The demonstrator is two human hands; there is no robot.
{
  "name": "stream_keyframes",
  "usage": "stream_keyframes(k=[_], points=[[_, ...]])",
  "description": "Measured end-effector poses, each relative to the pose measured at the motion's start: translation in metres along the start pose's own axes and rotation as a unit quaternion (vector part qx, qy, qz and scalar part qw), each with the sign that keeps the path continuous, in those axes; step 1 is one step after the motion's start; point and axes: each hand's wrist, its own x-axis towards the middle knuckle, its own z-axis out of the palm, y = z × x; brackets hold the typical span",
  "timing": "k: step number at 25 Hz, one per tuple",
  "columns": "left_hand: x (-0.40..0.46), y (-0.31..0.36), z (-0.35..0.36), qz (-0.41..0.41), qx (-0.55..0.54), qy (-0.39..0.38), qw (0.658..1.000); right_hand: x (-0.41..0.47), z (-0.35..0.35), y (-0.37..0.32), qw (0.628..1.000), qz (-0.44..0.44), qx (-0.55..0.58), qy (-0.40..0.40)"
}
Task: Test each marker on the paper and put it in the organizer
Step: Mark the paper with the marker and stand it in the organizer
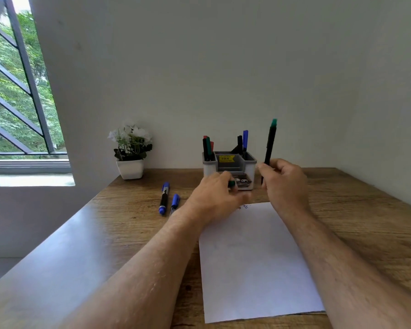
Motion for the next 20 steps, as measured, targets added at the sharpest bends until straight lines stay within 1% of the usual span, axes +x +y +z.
stream_keyframes(k=[2, 3, 5, 7, 11, 13, 16, 20], points=[[0.001, -0.001, 0.001, 0.011, 0.1, -0.05, 0.994, -0.001, -0.002, 0.004, 0.999, 0.039, -0.012, -0.016], [0.001, -0.002, 0.001, 0.008, 0.115, -0.069, 0.991, -0.003, -0.002, 0.005, 0.997, 0.06, -0.025, -0.034], [0.001, -0.002, 0.002, 0.002, 0.113, -0.091, 0.989, -0.005, -0.002, 0.008, 0.992, 0.084, -0.063, -0.075], [0.001, -0.001, 0.003, 0.003, 0.106, -0.102, 0.989, -0.006, -0.003, 0.012, 0.987, 0.098, -0.078, -0.104], [0.001, -0.001, 0.002, 0.013, 0.076, -0.11, 0.991, -0.006, -0.006, 0.014, 0.976, 0.155, -0.029, -0.148], [0.0, -0.001, 0.003, 0.018, 0.063, -0.108, 0.992, -0.004, -0.006, 0.012, 0.969, 0.18, -0.025, -0.166], [0.001, -0.002, 0.003, 0.014, 0.056, -0.106, 0.993, -0.004, -0.008, 0.012, 0.966, 0.175, -0.047, -0.186], [0.003, -0.002, 0.003, 0.005, 0.052, -0.113, 0.992, -0.006, -0.01, 0.011, 0.969, 0.145, -0.094, -0.176]])
